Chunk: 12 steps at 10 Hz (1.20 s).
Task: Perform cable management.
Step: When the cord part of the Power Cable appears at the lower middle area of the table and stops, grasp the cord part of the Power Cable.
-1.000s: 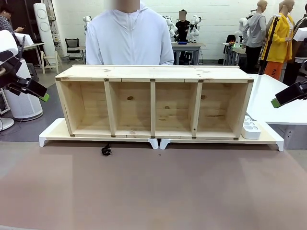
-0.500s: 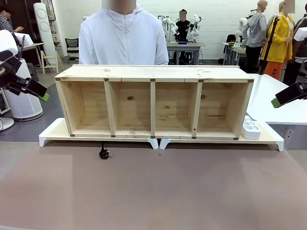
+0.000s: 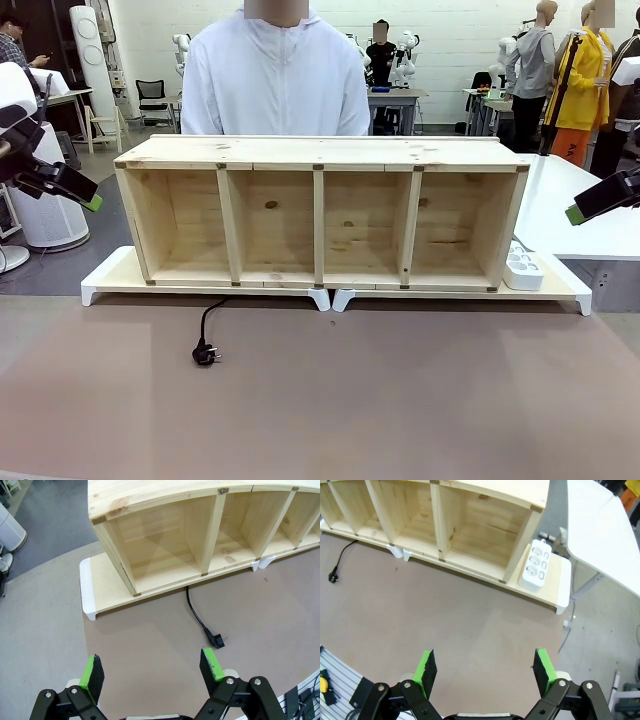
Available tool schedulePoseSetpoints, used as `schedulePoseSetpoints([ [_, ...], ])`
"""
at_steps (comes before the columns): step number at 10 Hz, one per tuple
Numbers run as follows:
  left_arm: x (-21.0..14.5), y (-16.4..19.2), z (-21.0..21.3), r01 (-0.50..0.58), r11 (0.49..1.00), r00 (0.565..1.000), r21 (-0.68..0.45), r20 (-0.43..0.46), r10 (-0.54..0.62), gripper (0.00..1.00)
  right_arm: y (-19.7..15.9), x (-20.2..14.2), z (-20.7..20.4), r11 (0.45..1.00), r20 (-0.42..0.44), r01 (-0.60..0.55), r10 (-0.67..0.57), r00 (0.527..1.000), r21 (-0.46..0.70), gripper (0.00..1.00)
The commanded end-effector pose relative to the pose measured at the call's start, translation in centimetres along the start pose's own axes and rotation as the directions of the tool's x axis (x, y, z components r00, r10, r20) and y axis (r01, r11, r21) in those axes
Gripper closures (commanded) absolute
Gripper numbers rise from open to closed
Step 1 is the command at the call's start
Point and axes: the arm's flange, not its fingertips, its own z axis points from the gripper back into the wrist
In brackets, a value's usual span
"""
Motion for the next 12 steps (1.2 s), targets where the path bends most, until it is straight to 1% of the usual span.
schedulePoseSetpoints([
  [1, 0.18, 0.12, -0.24, -0.005, 1.0, 1.0, 0.0, 0.01, 0.005, 0.0, -0.18, 0.14, -0.21, 1.0, 0.005, 0.0, 0.0, 1.0, -0.002, 0.0],
  [12, 0.18, 0.12, -0.24, -0.005, 1.0, 1.0, 0.0, 0.01, 0.005, 0.0, -0.18, 0.14, -0.21, 1.0, 0.005, 0.0, 0.0, 1.0, -0.002, 0.0],
])
